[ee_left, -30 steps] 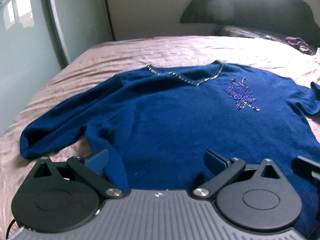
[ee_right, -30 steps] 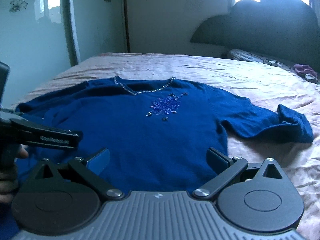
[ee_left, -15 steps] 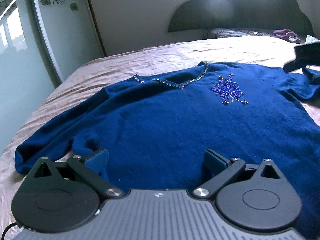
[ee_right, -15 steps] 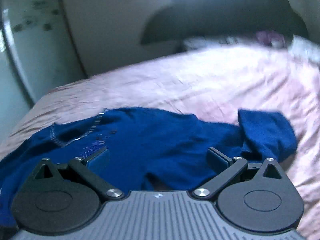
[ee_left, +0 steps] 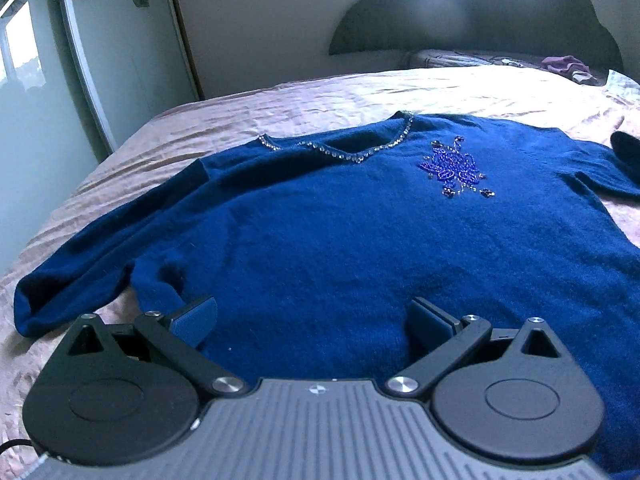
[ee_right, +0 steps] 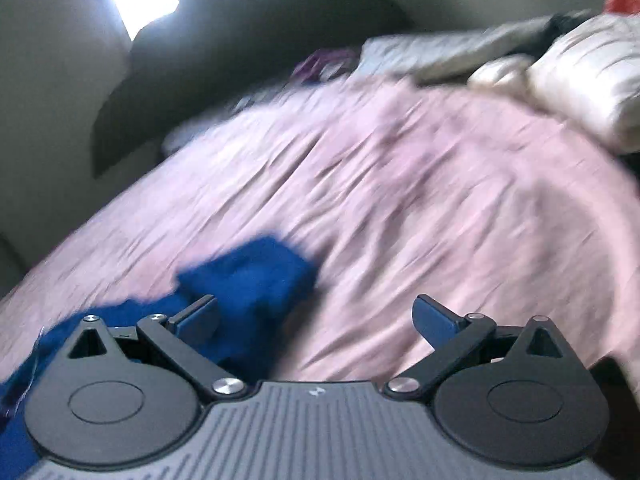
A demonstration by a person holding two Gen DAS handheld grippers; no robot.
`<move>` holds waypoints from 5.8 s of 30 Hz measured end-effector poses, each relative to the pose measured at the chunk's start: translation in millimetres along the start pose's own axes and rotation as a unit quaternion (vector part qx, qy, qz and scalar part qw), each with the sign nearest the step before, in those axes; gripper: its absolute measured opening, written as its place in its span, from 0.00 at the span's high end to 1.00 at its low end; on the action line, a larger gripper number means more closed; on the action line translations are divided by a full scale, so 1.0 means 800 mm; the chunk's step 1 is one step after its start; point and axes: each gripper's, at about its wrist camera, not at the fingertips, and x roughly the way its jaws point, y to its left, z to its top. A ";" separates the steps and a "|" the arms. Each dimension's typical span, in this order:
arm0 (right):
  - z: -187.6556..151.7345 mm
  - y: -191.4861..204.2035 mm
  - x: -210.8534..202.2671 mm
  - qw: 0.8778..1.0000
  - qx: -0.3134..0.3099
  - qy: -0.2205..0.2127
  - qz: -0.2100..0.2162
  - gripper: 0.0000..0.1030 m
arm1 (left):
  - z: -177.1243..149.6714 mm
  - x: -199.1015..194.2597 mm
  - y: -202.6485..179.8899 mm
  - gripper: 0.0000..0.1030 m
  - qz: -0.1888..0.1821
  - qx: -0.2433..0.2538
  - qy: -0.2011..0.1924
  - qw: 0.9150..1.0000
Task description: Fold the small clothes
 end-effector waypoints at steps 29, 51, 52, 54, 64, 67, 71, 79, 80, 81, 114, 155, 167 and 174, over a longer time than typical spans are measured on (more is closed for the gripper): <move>0.017 0.036 -0.012 0.967 -0.224 -0.119 -0.033 0.00 | -0.005 0.004 0.002 0.01 -0.007 -0.017 0.003 1.000; -0.007 0.007 0.021 0.973 -0.224 -0.022 0.057 0.93 | 0.000 0.002 0.003 0.01 -0.007 -0.002 0.006 1.000; 0.000 0.004 0.019 0.975 -0.208 -0.025 0.067 0.94 | 0.002 0.001 0.003 0.01 -0.009 0.001 0.007 1.000; 0.017 -0.004 0.017 0.981 -0.168 -0.023 0.093 0.95 | 0.007 -0.002 0.006 0.01 -0.016 0.002 0.008 1.000; 0.148 -0.053 -0.033 0.971 0.033 -0.085 0.220 0.96 | 0.037 -0.018 0.051 0.00 -0.002 -0.042 -0.014 0.999; 0.175 -0.066 -0.066 0.967 0.040 -0.121 0.221 0.96 | 0.038 -0.017 0.059 0.00 -0.001 -0.054 -0.011 0.998; 0.176 -0.090 -0.077 0.970 0.055 -0.129 0.200 0.96 | 0.036 -0.016 0.063 0.01 0.003 -0.052 -0.005 0.999; 0.142 -0.096 -0.050 0.965 0.106 -0.089 0.221 0.96 | 0.037 -0.017 0.077 0.00 0.023 -0.047 -0.007 0.999; 0.137 -0.078 -0.048 0.960 0.101 -0.077 0.248 0.96 | 0.038 -0.016 0.079 0.00 0.024 -0.050 -0.007 0.998; 0.133 -0.062 -0.047 0.956 0.096 -0.067 0.270 0.96 | 0.039 -0.016 0.081 0.00 0.022 -0.053 -0.006 0.998; -0.107 0.423 -0.003 0.801 -0.043 0.218 0.557 0.96 | 0.024 -0.009 0.132 0.00 0.073 -0.059 0.026 0.995; -0.210 0.535 0.026 0.809 -0.162 0.275 0.493 0.24 | 0.005 0.005 0.292 0.01 0.204 -0.153 0.052 0.966; -0.260 0.587 0.036 0.778 -0.286 0.297 0.474 0.83 | -0.004 0.016 0.310 0.00 0.212 -0.163 0.066 0.961; -0.226 0.595 0.005 0.759 -0.221 0.294 0.538 0.88 | -0.001 0.011 0.300 0.00 0.213 -0.157 0.054 0.963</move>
